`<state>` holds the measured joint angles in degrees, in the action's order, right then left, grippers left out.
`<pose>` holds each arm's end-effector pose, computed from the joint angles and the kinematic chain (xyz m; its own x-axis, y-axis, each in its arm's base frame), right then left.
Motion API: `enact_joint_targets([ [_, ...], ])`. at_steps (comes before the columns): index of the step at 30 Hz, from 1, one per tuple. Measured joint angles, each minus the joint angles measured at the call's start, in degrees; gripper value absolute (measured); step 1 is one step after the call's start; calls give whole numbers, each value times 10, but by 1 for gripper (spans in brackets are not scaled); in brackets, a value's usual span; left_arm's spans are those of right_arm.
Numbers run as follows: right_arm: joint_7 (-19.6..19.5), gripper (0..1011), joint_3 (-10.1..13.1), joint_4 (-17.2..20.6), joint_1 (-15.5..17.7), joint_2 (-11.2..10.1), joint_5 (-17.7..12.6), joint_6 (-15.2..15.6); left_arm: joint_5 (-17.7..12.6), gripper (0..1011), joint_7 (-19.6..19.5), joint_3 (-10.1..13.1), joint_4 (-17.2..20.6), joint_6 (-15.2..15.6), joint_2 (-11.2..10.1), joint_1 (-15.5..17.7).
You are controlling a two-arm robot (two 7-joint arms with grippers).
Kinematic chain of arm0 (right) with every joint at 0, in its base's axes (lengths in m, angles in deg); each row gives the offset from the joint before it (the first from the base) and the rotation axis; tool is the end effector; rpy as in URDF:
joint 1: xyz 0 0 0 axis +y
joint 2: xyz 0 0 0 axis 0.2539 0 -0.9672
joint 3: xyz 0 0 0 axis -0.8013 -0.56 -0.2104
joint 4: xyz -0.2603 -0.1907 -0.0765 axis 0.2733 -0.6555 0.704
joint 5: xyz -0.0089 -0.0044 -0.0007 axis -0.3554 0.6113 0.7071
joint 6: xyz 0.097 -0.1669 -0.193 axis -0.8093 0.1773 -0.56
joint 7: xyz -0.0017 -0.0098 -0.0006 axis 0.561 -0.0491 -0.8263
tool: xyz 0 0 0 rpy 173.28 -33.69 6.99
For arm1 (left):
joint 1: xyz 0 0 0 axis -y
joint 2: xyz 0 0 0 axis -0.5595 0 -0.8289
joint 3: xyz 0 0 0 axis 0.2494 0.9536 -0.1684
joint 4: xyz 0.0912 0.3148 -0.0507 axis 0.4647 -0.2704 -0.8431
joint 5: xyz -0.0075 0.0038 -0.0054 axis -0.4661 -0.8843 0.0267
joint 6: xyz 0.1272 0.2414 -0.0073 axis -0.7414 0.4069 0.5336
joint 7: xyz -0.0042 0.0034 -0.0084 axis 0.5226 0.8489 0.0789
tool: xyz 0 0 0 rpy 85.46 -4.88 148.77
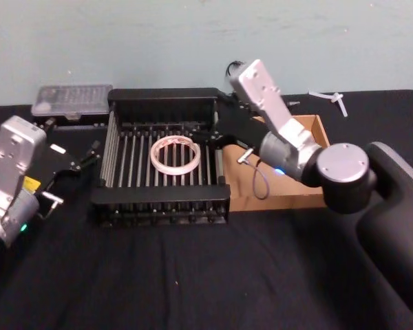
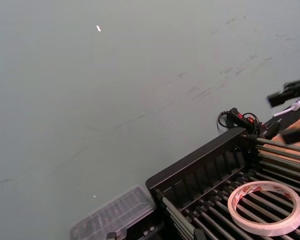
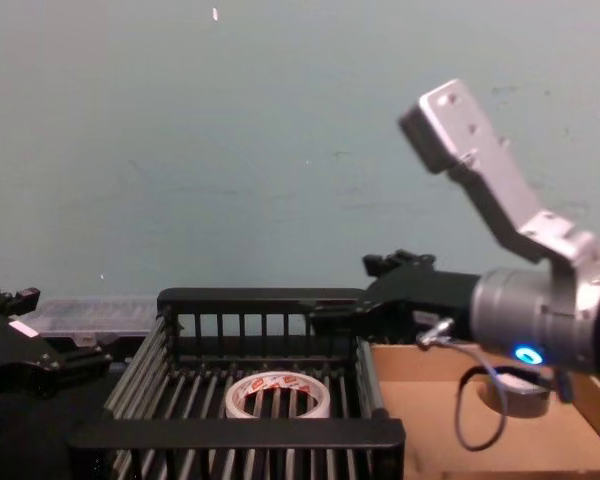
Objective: Pick up the white tape and place it into the black box , Pick up the silver tape and place it into the brown box.
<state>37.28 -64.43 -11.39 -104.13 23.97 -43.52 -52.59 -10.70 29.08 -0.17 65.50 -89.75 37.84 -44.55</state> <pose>0.4331 0.0384 -0.2944 0.6399 -0.7043 0.3074 0.7645 0.6240 -0.1617 0.3310 0.1157 -0.3289 0.2924 0.8803 0.3737 -0.9552 0.2874 0.0703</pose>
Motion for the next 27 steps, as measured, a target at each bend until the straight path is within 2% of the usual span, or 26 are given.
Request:
enact_joint_targets([
  [5,-13,1002,18,50,31,-22,-4,7,0,1001,0,0,0,0,0,0],
  [12,-41,1002,56,112,82,-54,-5,26,0,1001,0,0,0,0,0,0],
  [20,-66,1002,97,153,134,-71,-4,44,0,1001,0,0,0,0,0,0],
  [27,-79,1002,120,167,167,-73,-3,56,0,1001,0,0,0,0,0,0],
])
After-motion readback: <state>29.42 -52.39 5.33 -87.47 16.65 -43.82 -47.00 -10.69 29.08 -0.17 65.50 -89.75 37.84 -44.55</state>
